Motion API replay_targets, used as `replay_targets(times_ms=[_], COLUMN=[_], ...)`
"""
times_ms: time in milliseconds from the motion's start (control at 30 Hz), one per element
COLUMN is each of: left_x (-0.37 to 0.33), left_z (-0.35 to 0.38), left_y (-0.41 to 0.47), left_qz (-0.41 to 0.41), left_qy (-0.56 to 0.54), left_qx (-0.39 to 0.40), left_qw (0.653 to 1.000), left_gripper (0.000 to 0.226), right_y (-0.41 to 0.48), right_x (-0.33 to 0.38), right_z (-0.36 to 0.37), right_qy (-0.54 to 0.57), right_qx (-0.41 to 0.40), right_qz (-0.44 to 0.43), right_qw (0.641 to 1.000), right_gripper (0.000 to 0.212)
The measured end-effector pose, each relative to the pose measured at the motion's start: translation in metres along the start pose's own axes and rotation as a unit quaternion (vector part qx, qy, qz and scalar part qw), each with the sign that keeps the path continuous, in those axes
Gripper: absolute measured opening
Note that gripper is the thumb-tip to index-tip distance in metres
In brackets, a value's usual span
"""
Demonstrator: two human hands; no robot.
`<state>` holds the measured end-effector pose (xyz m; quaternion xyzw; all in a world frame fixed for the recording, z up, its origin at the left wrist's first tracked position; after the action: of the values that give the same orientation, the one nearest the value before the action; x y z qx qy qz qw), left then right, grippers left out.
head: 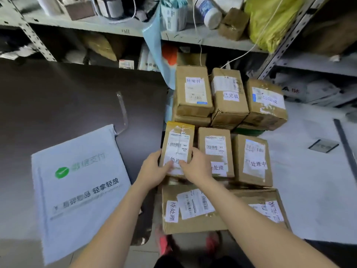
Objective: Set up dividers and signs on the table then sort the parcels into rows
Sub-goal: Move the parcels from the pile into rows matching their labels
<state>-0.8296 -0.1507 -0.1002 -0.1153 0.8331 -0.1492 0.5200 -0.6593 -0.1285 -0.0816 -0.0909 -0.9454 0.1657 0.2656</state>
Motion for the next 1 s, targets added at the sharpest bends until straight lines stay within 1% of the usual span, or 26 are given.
replay_targets(times_ms=[100, 200, 333, 433, 567, 700, 800, 867, 967, 1000], left_x=[-0.002, -0.007, -0.02, -0.042, -0.078, -0.116, -0.145, -0.163, -0.191, -0.201], left_z=[-0.003, -0.009, -0.019, -0.024, -0.016, 0.013, 0.045, 0.072, 0.119, 0.139], left_y=[-0.001, -0.004, -0.016, -0.026, -0.04, -0.063, -0.086, -0.102, -0.128, -0.137], left_qz=[0.021, 0.038, 0.057, 0.089, 0.134, 0.162, 0.182, 0.193, 0.198, 0.2], left_qy=[-0.015, -0.038, -0.064, -0.069, -0.07, -0.084, -0.087, -0.088, -0.091, -0.09], left_qx=[0.009, 0.003, -0.013, -0.032, -0.039, -0.026, -0.013, 0.0, 0.003, 0.008], left_qw=[1.0, 0.999, 0.996, 0.993, 0.988, 0.983, 0.979, 0.977, 0.976, 0.976], left_gripper=[0.038, 0.037, 0.04, 0.044, 0.046, 0.04, 0.039, 0.039, 0.031, 0.032], right_y=[-0.004, -0.01, -0.022, -0.032, -0.049, -0.072, -0.092, -0.108, -0.134, -0.143], right_x=[0.002, 0.002, 0.002, 0.004, -0.005, -0.033, -0.065, -0.092, -0.143, -0.163], right_z=[-0.004, -0.011, -0.028, -0.052, -0.092, -0.134, -0.16, -0.181, -0.212, -0.223], right_qy=[0.047, 0.085, 0.124, 0.162, 0.179, 0.186, 0.189, 0.2, 0.219, 0.223], right_qx=[-0.005, -0.014, -0.026, -0.04, -0.055, -0.078, -0.094, -0.111, -0.133, -0.139], right_qz=[0.013, 0.024, 0.02, -0.001, -0.017, -0.025, -0.033, -0.033, -0.025, -0.023], right_qw=[0.999, 0.996, 0.992, 0.986, 0.982, 0.979, 0.977, 0.973, 0.966, 0.965], right_gripper=[0.049, 0.051, 0.059, 0.056, 0.057, 0.056, 0.05, 0.048, 0.049, 0.047])
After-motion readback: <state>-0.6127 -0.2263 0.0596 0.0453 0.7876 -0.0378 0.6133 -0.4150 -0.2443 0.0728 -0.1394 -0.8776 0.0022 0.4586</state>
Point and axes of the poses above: each hand's wrist, its own y-axis towards the middle knuckle, its own z-axis out of the palm, x = y × z, the point moved 10 cm from there along y, towards the middle knuckle, and after that the axes turned 7 degrees about -y, right-handed, at the moved point
